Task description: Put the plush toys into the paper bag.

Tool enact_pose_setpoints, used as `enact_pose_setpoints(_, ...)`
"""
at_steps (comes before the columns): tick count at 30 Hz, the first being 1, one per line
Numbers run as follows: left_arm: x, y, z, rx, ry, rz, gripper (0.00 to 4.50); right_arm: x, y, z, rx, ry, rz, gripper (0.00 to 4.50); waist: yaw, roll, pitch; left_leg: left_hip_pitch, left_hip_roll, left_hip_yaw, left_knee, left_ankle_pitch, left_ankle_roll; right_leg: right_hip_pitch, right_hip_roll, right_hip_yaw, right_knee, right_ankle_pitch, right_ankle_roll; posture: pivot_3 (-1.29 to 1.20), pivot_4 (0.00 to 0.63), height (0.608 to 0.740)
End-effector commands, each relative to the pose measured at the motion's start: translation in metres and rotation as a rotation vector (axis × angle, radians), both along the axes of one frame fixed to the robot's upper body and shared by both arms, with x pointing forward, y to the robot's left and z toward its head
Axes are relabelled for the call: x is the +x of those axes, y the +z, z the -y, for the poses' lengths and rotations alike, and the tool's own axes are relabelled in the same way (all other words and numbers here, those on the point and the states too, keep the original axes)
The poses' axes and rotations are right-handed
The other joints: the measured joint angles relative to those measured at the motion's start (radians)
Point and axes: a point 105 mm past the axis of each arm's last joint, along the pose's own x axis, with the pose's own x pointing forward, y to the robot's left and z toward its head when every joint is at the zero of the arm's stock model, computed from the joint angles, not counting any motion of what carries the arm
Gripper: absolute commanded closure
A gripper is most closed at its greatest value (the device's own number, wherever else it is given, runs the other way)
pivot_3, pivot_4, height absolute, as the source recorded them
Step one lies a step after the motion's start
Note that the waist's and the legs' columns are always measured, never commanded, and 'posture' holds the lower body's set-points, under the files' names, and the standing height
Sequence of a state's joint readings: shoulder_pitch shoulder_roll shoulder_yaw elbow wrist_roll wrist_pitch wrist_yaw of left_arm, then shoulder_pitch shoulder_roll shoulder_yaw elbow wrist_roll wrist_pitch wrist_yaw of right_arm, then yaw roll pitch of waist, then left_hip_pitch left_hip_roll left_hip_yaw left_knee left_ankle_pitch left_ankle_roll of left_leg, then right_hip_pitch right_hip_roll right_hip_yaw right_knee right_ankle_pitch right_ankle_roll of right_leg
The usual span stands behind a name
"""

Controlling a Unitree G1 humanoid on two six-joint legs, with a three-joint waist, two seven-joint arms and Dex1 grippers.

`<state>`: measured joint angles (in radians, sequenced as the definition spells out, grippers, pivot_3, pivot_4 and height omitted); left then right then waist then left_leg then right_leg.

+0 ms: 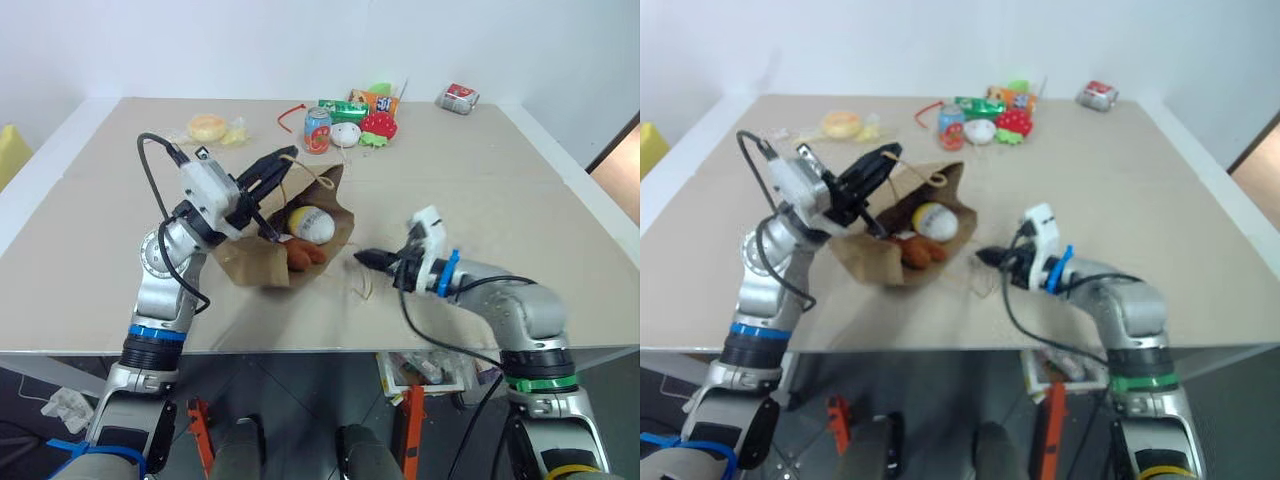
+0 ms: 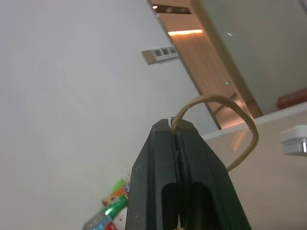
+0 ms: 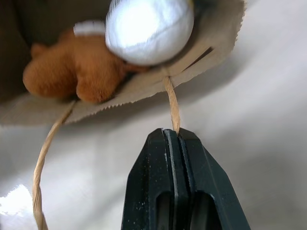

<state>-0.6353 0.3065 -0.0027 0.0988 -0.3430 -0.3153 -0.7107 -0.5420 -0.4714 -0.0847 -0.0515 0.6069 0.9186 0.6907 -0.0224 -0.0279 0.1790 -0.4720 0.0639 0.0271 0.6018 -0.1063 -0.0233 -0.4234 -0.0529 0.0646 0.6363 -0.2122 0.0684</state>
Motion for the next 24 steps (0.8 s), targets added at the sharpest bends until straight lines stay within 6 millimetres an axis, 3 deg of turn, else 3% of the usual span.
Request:
enact_pose_setpoints(1, 0.002, 0.022, 0.003, -0.116, -0.157, -0.245, 4.50, -0.015, 0.094, 0.012, 0.273, 0.067, 0.237, 4.43, 0.000, 0.000, 0.000, 0.000, 0.000, 0.000, 0.000, 0.000, 0.000, 0.000, 0.000, 0.000, 0.000, 0.000, 0.000, 0.00, 0.150, 0.740)
enact_pose_setpoints(5, 0.011, 0.016, 0.006, -0.126, -0.166, -0.387, 4.50, -0.017, 0.107, 0.014, 0.334, 0.071, 0.262, 4.43, -0.001, 0.000, 0.000, 0.000, 0.000, -0.001, 0.000, 0.000, 0.000, 0.001, 0.000, 0.000, 0.000, -0.001, 0.001, 0.00, 0.150, 0.740)
enact_pose_setpoints(10, 0.024, -0.004, 0.010, -0.094, -0.139, -0.615, 4.50, -0.011, 0.099, 0.010, 0.312, 0.042, 0.230, 4.43, -0.001, 0.000, 0.000, 0.000, 0.000, -0.001, 0.000, 0.000, 0.000, 0.001, 0.001, 0.000, 0.000, -0.002, 0.002, 0.00, 0.150, 0.740)
enact_pose_setpoints(15, 0.023, -0.011, 0.011, -0.054, -0.103, -0.639, 4.50, 0.002, 0.093, 0.015, 0.279, -0.045, 0.213, 4.43, -0.001, 0.000, 0.000, 0.000, 0.000, -0.001, 0.000, 0.000, 0.000, 0.001, 0.001, 0.000, 0.000, -0.002, 0.002, 0.00, 0.150, 0.740)
enact_pose_setpoints(16, 0.024, -0.010, 0.011, -0.064, -0.106, -0.649, 4.23, 0.008, 0.093, 0.019, 0.284, -0.083, 0.213, 4.48, -0.001, 0.000, 0.000, 0.000, 0.000, -0.001, 0.000, 0.000, 0.000, 0.001, 0.001, 0.000, 0.000, -0.002, 0.002, 0.00, 0.150, 0.740)
enact_pose_setpoints(17, 0.022, -0.008, 0.011, -0.073, -0.123, -0.645, 3.94, 0.013, 0.095, 0.023, 0.304, -0.115, 0.203, 3.95, -0.001, 0.000, 0.000, 0.000, 0.000, -0.001, 0.000, 0.000, 0.000, 0.000, 0.001, 0.000, 0.000, -0.002, 0.002, 0.00, 0.150, 0.740)
enact_pose_setpoints(18, 0.020, -0.004, 0.011, -0.083, -0.139, -0.640, 3.82, 0.016, 0.099, 0.027, 0.321, -0.133, 0.207, 3.79, -0.001, 0.000, 0.000, 0.000, 0.000, -0.001, -0.001, 0.000, 0.000, 0.000, 0.001, 0.000, 0.000, -0.002, 0.002, 0.00, 0.150, 0.740)
enact_pose_setpoints(19, 0.019, -0.002, 0.011, -0.093, -0.148, -0.637, 3.24, 0.019, 0.101, 0.030, 0.329, -0.148, 0.211, 3.30, -0.001, 0.000, 0.000, 0.000, 0.000, -0.001, -0.001, 0.000, 0.000, 0.000, 0.001, 0.000, 0.000, -0.002, 0.002, 0.00, 0.150, 0.740)
enact_pose_setpoints(21, 0.017, 0.002, 0.009, -0.113, -0.169, -0.635, 3.00, 0.022, 0.104, 0.033, 0.323, -0.162, 0.218, 2.99, -0.001, 0.000, 0.000, 0.000, 0.000, -0.001, -0.001, 0.000, 0.000, 0.000, 0.001, 0.000, 0.000, -0.001, 0.001, 0.00, 0.150, 0.740)
enact_pose_setpoints(22, 0.016, 0.004, 0.009, -0.122, -0.183, -0.631, 2.38, 0.022, 0.105, 0.033, 0.323, -0.160, 0.221, 2.40, -0.001, 0.000, 0.000, 0.000, 0.000, -0.001, -0.001, 0.000, 0.000, 0.000, 0.001, 0.000, 0.000, -0.001, 0.001, 0.00, 0.150, 0.740)
enact_pose_setpoints(23, 0.011, 0.008, 0.008, -0.135, -0.220, -0.619, 2.32, 0.023, 0.105, 0.034, 0.312, -0.164, 0.218, 2.32, -0.001, 0.000, 0.000, 0.000, 0.000, -0.001, -0.001, 0.000, 0.000, 0.000, 0.001, 0.000, 0.000, -0.001, 0.001, 0.00, 0.150, 0.740)
enact_pose_setpoints(24, 0.006, 0.012, 0.008, -0.153, -0.263, -0.612, 1.84, 0.023, 0.105, 0.035, 0.315, -0.162, 0.210, 1.82, -0.001, 0.000, 0.000, 0.000, 0.000, -0.001, -0.001, 0.000, 0.000, 0.000, 0.001, 0.000, 0.000, -0.001, 0.001, 0.00, 0.150, 0.740)
